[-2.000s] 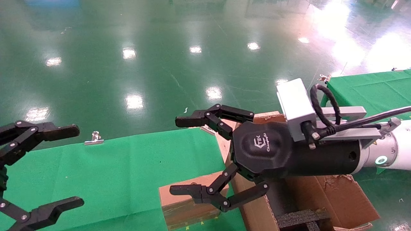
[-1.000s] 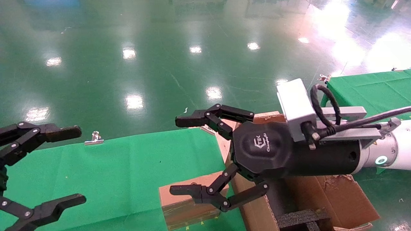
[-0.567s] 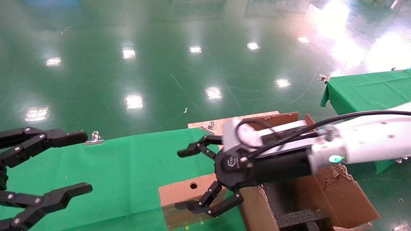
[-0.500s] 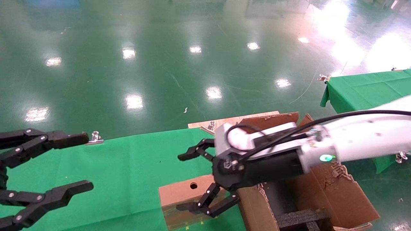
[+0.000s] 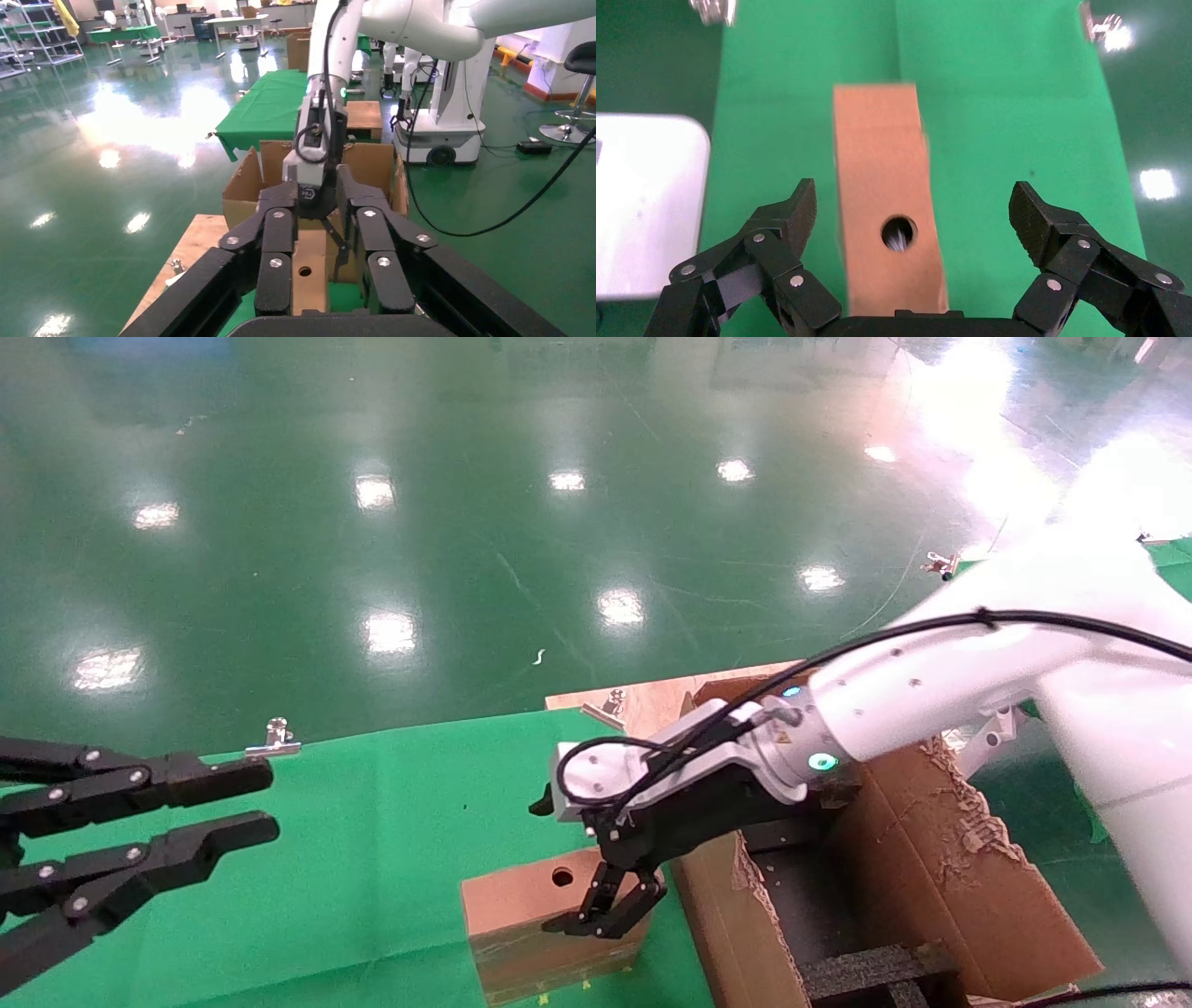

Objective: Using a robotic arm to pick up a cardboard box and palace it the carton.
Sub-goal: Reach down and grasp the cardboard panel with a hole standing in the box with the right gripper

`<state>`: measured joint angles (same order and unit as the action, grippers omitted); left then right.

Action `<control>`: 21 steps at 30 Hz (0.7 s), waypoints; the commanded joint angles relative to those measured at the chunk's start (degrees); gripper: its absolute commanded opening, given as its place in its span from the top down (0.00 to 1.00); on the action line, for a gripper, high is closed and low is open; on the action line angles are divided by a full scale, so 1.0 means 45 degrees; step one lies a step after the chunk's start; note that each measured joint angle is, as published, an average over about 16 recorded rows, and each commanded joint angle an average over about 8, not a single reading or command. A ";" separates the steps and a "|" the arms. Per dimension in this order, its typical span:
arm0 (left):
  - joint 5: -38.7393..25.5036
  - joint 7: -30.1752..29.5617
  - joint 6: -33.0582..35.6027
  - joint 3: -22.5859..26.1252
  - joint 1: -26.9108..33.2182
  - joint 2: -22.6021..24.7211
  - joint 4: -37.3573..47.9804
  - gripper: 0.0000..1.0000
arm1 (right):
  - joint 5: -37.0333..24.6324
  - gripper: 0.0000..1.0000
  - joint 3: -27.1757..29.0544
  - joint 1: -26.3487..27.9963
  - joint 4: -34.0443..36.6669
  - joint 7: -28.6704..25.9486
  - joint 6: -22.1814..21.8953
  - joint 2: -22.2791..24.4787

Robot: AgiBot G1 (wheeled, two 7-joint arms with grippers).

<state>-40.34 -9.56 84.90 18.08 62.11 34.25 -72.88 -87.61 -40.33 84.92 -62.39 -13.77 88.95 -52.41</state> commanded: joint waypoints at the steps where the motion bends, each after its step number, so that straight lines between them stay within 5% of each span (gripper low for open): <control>1: 0.0001 0.0000 0.0000 0.0001 0.0000 0.0000 0.0000 1.00 | -0.0436 0.00 -0.0277 0.0279 0.0204 0.0079 0.0077 -0.0307; 9: 0.0003 0.0002 -0.0002 0.0004 0.0001 -0.0002 0.0000 0.97 | -0.1814 0.00 -0.1564 0.1084 0.0603 0.0523 0.0169 -0.1180; 15: 0.0002 0.0003 -0.0003 0.0005 0.0000 -0.0002 0.0001 0.23 | -0.2016 0.04 -0.2002 0.1318 0.0847 0.0719 0.0127 -0.1491; 17: 0.0000 0.0004 -0.0005 0.0005 0.0000 -0.0003 0.0002 0.01 | -0.1994 0.24 -0.2066 0.1357 0.0909 0.0740 0.0130 -0.1549; 21: -0.0004 0.0005 -0.0007 0.0004 -0.0002 -0.0004 0.0003 0.00 | -0.1936 0.74 -0.2116 0.1395 0.1000 0.0750 0.0141 -0.1611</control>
<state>-40.35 -9.54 84.88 18.10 62.10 34.23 -72.86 -96.37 -49.68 91.06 -58.13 -10.42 89.55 -59.47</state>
